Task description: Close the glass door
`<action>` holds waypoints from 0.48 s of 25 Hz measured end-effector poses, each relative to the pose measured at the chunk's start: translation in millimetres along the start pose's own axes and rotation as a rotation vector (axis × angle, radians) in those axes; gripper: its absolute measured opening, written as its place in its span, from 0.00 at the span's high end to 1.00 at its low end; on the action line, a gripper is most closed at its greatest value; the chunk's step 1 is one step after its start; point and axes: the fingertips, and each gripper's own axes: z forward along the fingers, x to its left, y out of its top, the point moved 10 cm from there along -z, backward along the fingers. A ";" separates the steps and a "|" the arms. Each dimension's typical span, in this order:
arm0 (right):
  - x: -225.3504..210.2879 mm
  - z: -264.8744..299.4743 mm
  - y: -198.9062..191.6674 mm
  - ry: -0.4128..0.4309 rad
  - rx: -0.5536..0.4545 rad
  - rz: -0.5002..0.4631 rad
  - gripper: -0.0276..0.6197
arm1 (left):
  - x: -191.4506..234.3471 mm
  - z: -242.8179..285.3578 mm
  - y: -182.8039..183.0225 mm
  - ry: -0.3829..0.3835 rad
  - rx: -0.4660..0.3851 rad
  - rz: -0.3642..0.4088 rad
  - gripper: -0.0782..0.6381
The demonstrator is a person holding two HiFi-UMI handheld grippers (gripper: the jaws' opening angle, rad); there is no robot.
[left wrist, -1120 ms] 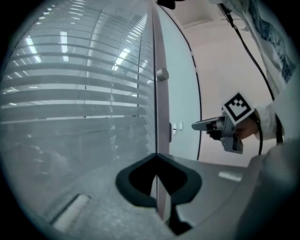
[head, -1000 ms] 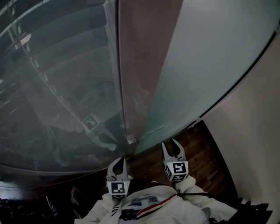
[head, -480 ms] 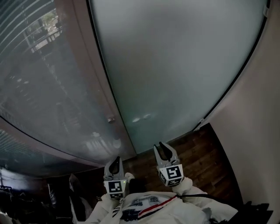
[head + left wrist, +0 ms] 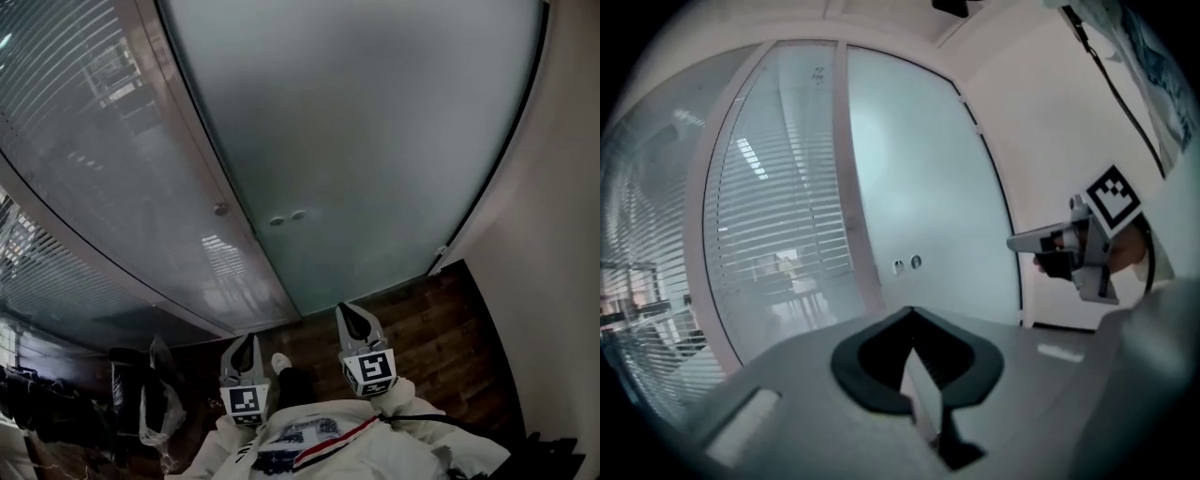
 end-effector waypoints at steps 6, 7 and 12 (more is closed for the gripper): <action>-1.7 -33.9 -4.8 0.050 0.013 0.041 0.95 | -31.1 -44.9 20.3 0.024 0.020 0.029 0.89; 0.8 -40.6 -5.1 0.057 0.023 0.049 0.95 | -34.3 -52.1 22.3 0.024 0.030 0.028 0.89; 11.1 -63.7 6.8 0.073 0.049 0.047 0.95 | -44.7 -67.1 32.5 -0.004 0.044 0.001 0.89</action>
